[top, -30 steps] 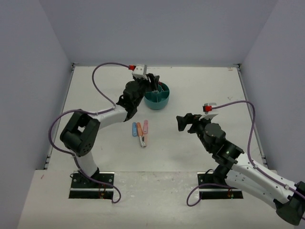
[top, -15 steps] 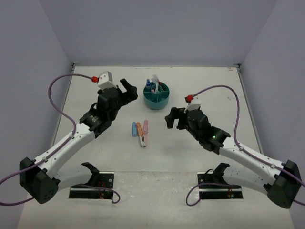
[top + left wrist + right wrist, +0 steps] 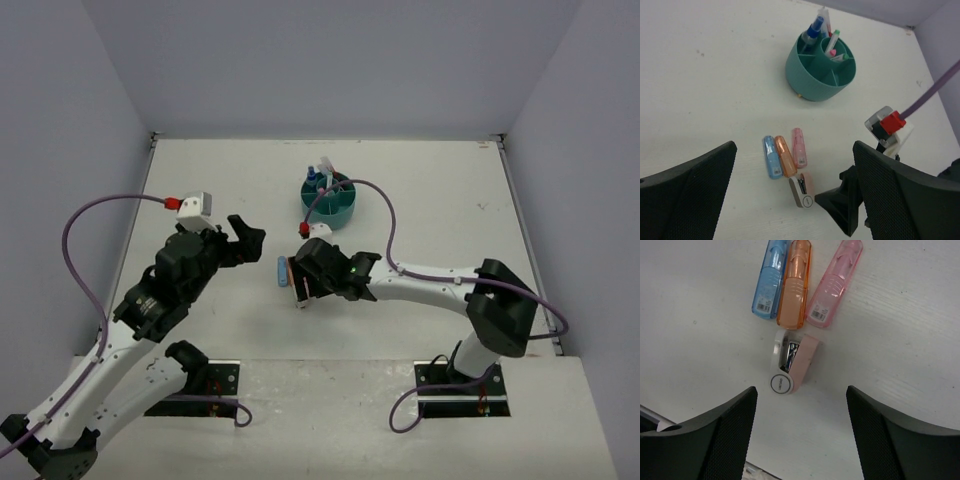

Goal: Sort the stationery into containers
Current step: Pick up the stapler from the center of the board.

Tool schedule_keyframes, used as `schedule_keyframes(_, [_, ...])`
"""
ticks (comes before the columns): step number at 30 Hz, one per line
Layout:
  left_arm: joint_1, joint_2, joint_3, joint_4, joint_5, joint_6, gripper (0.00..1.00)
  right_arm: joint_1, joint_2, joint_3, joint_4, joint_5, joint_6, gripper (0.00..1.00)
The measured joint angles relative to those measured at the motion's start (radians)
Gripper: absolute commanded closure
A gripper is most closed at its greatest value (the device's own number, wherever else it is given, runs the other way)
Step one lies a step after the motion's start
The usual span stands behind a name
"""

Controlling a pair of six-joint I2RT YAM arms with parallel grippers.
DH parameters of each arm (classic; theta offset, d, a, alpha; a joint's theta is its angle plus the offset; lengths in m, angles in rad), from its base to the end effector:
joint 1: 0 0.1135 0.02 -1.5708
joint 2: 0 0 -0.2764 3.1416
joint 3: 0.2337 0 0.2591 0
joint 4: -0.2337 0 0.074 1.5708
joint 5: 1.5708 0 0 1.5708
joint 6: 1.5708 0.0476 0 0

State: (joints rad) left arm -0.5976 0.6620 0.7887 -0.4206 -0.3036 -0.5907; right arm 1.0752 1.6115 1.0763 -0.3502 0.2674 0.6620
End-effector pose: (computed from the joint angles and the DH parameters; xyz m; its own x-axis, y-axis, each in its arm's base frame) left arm 0.1392 -0.0776 0.3402 -0.3662 -0.3936 -0.8432 0.1161 0.8797 -0.4611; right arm 0.1797 0.3059 0.2199 -0.7630 -0.1648 -0.6250 -0.3802 0.8964 0.2277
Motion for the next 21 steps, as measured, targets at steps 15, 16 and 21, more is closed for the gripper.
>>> schedule_keyframes(15, [0.0,-0.038,-0.026,-0.084,0.062,0.038,0.0,0.019,0.27,0.158,-0.087,-0.032,0.02,0.49])
schedule_keyframes(16, [0.0,-0.04,-0.029,-0.084,0.062,0.038,0.0,0.02,0.273,0.158,-0.089,-0.033,0.02,0.5])
schedule_keyframes(21, [0.0,-0.031,-0.034,-0.087,0.064,0.038,0.0,0.027,0.281,0.16,-0.104,-0.032,0.02,0.51])
